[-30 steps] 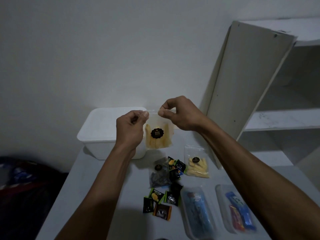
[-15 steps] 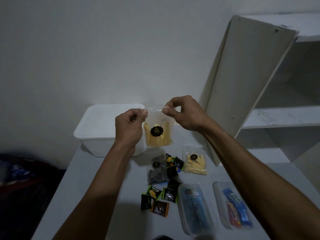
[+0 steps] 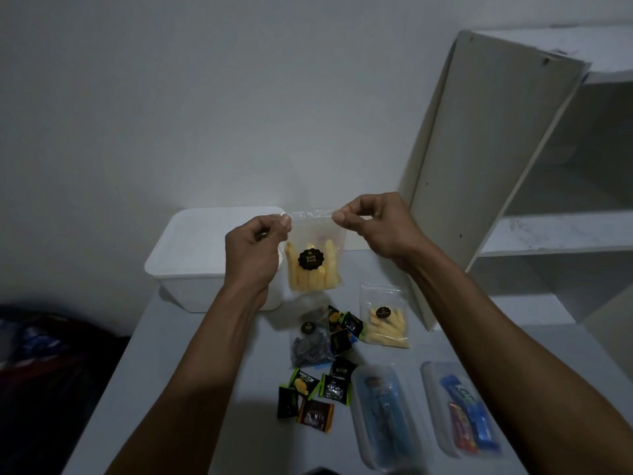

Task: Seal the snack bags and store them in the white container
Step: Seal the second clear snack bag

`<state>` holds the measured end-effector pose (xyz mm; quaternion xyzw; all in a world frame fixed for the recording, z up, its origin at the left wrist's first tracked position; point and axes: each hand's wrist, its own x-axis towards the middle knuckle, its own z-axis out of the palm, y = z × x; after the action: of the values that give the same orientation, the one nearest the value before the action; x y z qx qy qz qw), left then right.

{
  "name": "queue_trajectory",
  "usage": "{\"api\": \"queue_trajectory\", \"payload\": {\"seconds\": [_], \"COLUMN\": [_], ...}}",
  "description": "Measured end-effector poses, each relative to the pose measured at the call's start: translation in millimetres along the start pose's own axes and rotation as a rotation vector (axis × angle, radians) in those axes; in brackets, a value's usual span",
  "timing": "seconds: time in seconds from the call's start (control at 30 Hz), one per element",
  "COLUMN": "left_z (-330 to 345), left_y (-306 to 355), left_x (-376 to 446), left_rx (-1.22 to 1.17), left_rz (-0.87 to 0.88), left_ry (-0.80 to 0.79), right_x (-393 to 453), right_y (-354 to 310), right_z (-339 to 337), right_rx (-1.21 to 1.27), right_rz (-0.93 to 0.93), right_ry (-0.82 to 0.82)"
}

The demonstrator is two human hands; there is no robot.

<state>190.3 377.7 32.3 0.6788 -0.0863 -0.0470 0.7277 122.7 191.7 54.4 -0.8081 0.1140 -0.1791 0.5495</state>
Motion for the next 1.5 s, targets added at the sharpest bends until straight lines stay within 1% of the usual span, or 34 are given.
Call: {"api": "queue_trajectory", "payload": {"seconds": [0.13,0.2,0.3,0.37,0.43,0.5,0.53,0.67,0.73,0.77,0.83,0.87,0.93,1.0,1.13,1.27,1.37,1.5], "left_z": [-1.2,-0.7,1.1,0.0,-1.7,-0.8,0.7,4.7,6.5,8.0,12.7,15.0,19.8,24.0,26.3,26.3,26.8,24.2], "left_y": [-1.0,-0.4,-2.7,-5.7,-8.8,-11.1,-12.3,-18.4,-20.7,-21.8,-22.0,-21.5,-20.0,-18.9,-17.6,-13.8,-14.0,-14.2], "left_x": [0.0,0.0,0.7,3.0,5.2,5.1,4.3,2.7,2.6,1.9,-2.2,-5.0,-11.5,-16.8,-15.2,-11.8,-9.4,-6.2], "left_rx": [-0.033,-0.041,-0.029,-0.012,0.006,0.029,0.044,0.120,0.160,0.184,0.203,0.208,0.218,0.203,0.166,0.114,0.108,0.082], "left_rz": [-0.017,-0.016,-0.022,-0.034,-0.035,-0.001,0.024,0.102,0.126,0.129,0.083,0.039,-0.053,-0.106,-0.171,-0.206,-0.223,-0.236], "left_ry": [0.002,-0.002,-0.022,-0.053,-0.090,-0.133,-0.155,-0.211,-0.161,-0.099,0.054,0.096,0.070,0.031,0.096,0.105,0.095,0.121], "right_x": [-5.3,-8.8,-13.2,-16.4,-19.6,-21.1,-20.2,-14.4,-12.4,-11.9,-12.9,-14.0,-17.1,-20.0,-21.6,-19.7,-19.3,-21.5], "right_y": [3.6,4.8,8.3,8.0,5.3,0.8,-0.3,-1.5,-0.2,1.6,5.7,8.3,11.9,13.7,14.8,17.9,18.4,21.5], "right_z": [-1.8,-0.6,4.2,5.1,3.9,3.6,4.4,9.6,12.3,14.5,21.9,26.4,34.6,41.4,50.1,51.3,49.6,50.2], "right_rx": [0.095,0.104,0.071,0.096,0.154,0.212,0.201,-0.004,-0.036,-0.023,0.034,0.050,0.053,0.034,-0.005,0.025,0.037,0.020], "right_rz": [0.028,0.039,0.017,0.025,0.068,0.138,0.156,0.141,0.154,0.163,0.181,0.183,0.179,0.162,0.161,0.208,0.204,0.200], "right_ry": [-0.028,-0.038,0.025,0.033,-0.024,-0.099,-0.128,-0.213,-0.220,-0.204,-0.137,-0.102,-0.064,-0.053,-0.054,-0.034,-0.057,-0.093]}}
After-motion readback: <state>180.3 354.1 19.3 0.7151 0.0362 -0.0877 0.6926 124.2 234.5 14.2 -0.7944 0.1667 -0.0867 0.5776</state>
